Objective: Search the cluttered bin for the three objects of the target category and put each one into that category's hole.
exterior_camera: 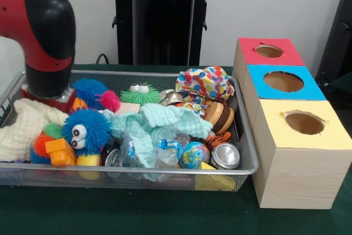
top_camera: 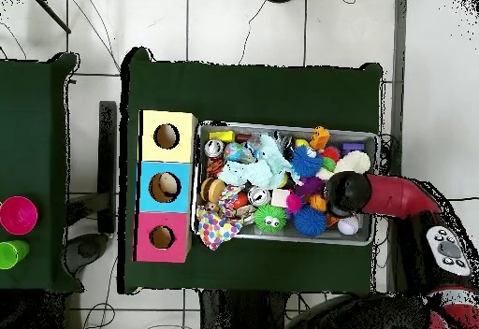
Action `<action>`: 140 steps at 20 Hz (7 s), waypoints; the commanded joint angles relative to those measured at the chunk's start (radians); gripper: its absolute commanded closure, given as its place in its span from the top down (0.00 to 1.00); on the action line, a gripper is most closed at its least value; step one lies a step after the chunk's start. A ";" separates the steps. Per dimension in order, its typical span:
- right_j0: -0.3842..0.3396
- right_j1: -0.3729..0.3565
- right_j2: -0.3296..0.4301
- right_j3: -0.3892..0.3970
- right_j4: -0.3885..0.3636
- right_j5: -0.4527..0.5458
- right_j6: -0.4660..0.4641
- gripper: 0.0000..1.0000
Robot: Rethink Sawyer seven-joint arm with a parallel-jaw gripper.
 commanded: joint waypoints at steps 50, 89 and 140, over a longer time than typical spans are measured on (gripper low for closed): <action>0.210 -0.090 -0.006 0.515 0.435 -0.328 0.329 0.00; 0.188 -0.162 -0.076 0.400 0.455 -0.159 0.121 0.00; 0.432 -0.272 -0.106 0.225 0.515 -0.255 0.271 0.00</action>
